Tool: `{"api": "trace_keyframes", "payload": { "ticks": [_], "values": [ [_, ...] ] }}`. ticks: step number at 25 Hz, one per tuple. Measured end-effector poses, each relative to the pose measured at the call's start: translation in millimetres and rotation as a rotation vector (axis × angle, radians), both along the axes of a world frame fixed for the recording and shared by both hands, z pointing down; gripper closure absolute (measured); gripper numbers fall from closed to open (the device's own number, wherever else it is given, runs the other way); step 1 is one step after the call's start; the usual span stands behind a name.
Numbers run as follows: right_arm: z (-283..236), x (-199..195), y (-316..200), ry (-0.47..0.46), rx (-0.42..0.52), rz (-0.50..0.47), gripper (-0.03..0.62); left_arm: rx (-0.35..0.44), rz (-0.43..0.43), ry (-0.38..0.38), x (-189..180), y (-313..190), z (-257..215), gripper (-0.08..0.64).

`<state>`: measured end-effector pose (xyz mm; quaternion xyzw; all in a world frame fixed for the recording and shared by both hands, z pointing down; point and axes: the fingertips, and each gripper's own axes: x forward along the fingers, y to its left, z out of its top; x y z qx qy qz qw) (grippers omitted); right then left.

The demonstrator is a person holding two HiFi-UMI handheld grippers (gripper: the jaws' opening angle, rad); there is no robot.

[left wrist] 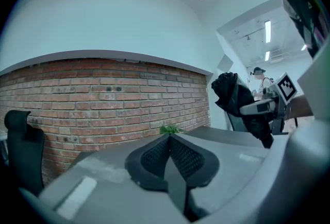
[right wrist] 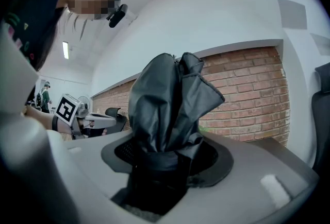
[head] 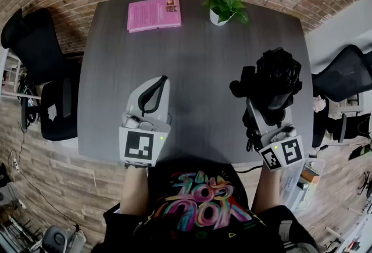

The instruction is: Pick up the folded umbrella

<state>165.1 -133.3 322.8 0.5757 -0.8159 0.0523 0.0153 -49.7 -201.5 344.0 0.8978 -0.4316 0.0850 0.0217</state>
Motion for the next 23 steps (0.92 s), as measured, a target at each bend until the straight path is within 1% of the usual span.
{"api": "trace_keyframes", "payload": {
  "ticks": [16,23],
  "values": [
    [1.7,-15.8,-1.5,0.004,-0.006,-0.009,0.342,0.002,-0.005,0.01,-10.8,-1.4,-0.8,0.558],
    [0.7,-15.8,1.8,0.004,-0.011,-0.012,0.342,0.001,0.006,0.017,-8.5,1.7,-2.5,0.558]
  ]
}}
